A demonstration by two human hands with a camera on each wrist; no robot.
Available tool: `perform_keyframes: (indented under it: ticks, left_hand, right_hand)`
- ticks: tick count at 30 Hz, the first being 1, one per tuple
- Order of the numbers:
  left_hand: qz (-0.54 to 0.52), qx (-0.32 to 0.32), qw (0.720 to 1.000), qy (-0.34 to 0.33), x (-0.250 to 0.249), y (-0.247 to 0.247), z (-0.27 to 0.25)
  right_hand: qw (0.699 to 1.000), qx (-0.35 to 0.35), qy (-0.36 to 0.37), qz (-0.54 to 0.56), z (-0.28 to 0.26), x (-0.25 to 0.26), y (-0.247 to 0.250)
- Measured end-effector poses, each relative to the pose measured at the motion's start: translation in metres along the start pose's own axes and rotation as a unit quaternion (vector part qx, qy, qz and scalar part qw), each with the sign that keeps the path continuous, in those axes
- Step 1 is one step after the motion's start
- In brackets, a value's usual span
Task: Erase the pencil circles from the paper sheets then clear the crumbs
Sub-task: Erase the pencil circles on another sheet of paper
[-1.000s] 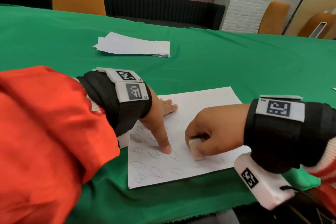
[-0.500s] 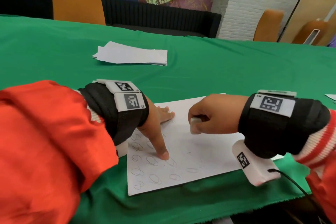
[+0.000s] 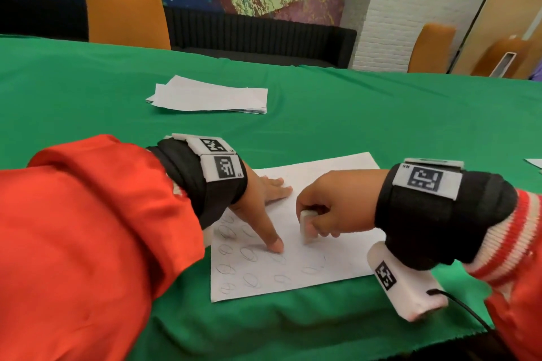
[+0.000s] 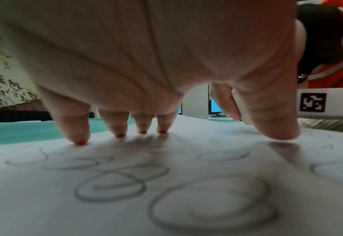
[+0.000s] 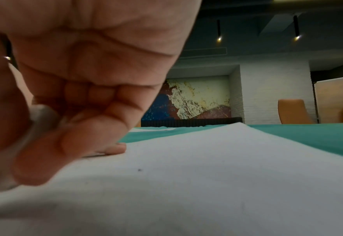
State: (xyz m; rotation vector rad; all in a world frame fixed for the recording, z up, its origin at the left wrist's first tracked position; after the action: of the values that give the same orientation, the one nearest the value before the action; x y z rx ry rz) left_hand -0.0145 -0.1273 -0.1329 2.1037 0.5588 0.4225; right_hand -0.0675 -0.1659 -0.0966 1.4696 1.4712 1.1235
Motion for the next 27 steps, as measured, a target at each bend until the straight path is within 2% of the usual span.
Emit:
perform_keyframes:
  ticks: [5, 10, 14, 19, 24, 27]
  left_hand:
    - [0.011, 0.007, 1.000, 0.007, 0.000, -0.003, 0.003]
    - [0.010, 0.015, 1.000, 0.003, 0.000, -0.005, 0.003]
    - [0.003, 0.008, 1.000, 0.002, 0.000, -0.004, 0.002]
    - [0.003, 0.010, 1.000, 0.002, -0.001, -0.005, 0.000]
    - [0.010, 0.003, 1.000, 0.007, -0.001, -0.003, -0.001]
    - [0.006, 0.003, 1.000, 0.003, -0.001, -0.003, -0.001]
  right_hand:
    - [1.000, 0.001, 0.007, -0.019, 0.006, 0.005, -0.005]
    - [0.997, 0.026, 0.062, -0.035, 0.000, 0.024, -0.014]
    - [0.999, 0.002, 0.019, -0.032, 0.006, 0.012, -0.006]
    - [0.998, 0.019, 0.046, -0.038, 0.004, 0.026, -0.013]
    - [1.000, -0.002, 0.000, -0.025, 0.007, 0.012, -0.003]
    - [0.999, 0.018, 0.028, -0.037, 0.003, 0.024, -0.010]
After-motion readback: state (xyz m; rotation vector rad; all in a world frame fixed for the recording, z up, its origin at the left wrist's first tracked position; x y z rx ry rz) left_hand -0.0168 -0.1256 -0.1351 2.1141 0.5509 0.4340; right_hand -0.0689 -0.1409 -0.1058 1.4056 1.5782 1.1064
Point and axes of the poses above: each hand's wrist, its own z-axis towards the middle knuckle, its own y-axis out of the back of the hand, x = y × z, the point moved 10 cm from there along z, towards the middle knuckle, and after that the axes turned 3 degrees about y, right-handed, at the moved point
